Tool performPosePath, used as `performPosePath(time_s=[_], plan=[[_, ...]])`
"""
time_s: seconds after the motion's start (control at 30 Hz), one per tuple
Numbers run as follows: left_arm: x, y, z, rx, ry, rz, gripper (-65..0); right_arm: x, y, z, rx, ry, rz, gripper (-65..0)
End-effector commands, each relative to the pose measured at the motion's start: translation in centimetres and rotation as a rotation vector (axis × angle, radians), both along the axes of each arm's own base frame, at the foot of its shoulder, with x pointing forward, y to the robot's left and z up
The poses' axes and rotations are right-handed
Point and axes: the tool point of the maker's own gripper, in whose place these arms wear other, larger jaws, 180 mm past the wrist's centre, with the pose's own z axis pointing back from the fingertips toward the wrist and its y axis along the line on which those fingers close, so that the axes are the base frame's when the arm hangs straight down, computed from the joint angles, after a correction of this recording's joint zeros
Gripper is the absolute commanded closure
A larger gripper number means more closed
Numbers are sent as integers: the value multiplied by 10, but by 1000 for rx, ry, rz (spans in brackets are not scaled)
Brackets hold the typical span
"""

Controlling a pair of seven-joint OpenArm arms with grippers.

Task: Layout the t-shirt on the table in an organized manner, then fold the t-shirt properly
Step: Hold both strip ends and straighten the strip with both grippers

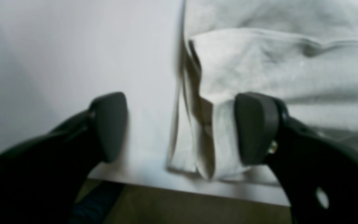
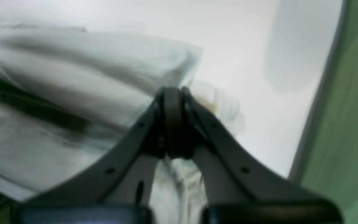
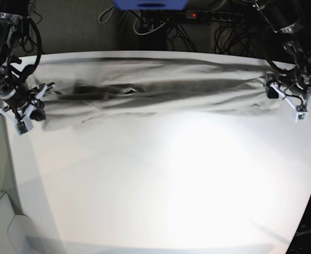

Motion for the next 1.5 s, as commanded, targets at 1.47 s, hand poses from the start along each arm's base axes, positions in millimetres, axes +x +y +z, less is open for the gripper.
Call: performPosePath(time_s=[1.47], plan=[[8, 8, -7, 29, -9, -67, -525, -51, -39, -61, -84, 219, -50, 0]])
